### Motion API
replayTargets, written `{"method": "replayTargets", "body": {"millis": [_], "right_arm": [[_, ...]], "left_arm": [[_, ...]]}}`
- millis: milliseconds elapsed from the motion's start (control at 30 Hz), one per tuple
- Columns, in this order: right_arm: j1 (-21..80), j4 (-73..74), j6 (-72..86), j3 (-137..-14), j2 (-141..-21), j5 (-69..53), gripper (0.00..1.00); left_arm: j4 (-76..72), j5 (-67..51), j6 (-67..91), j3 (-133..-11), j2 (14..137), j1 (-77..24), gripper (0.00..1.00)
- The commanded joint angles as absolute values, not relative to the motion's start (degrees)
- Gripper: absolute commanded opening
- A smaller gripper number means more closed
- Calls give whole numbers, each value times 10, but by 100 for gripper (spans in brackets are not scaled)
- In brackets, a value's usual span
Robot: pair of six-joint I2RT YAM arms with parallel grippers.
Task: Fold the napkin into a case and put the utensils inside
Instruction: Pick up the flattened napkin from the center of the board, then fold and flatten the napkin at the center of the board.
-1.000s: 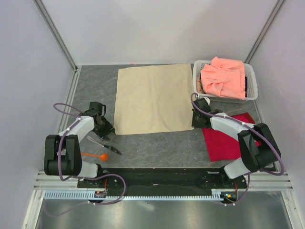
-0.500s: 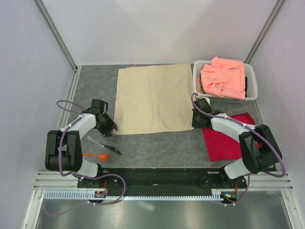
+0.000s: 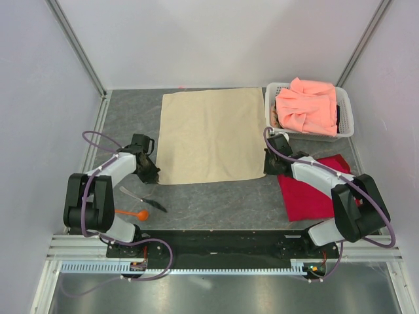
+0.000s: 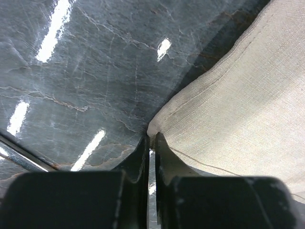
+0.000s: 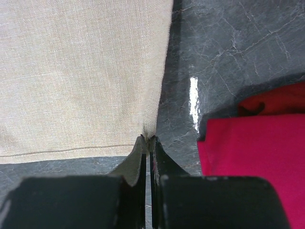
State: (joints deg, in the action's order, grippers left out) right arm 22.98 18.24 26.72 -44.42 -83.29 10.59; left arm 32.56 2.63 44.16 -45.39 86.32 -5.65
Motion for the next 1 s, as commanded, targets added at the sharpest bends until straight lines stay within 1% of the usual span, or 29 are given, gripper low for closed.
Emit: {"method": "replayTargets", "body": {"millis": [0,133,200,267,300,333,433,500,533,633,700,800,867,967], "right_arm": [[228,166,247,-445,-817,102,0],[228,167,222,-458,-799,86,0],[227,168,209,-470,-783,66,0],[228,178,206,-493,-745,49,0],[229,179,203,-501,-727,39,0],[229,180,201,-509,-689,21,0],[231,193,195,-555,-612,1,0],[232,206,189,-611,-582,-19,0],[232,220,180,-653,-557,-35,0],[234,233,169,-729,-509,-73,0],[235,230,169,-760,-477,-84,0],[235,222,185,-813,-461,-81,0],[234,215,200,-839,-466,-70,0],[235,200,222,-849,-495,-54,0]], "left_arm": [[305,53,437,-455,852,-60,2],[327,51,423,-471,771,-60,2],[340,54,412,-483,699,-60,2],[354,53,405,-508,649,-60,2],[356,44,402,-518,595,-60,2],[358,40,399,-542,572,-60,2],[358,16,387,-605,480,-60,2],[358,14,385,-660,426,-60,2],[358,16,382,-680,411,-60,2],[357,29,374,-762,361,-60,2],[348,35,367,-819,344,-60,2],[348,40,359,-888,350,-60,2],[342,40,366,-916,373,-61,2],[329,58,377,-911,412,-61,2]]}}
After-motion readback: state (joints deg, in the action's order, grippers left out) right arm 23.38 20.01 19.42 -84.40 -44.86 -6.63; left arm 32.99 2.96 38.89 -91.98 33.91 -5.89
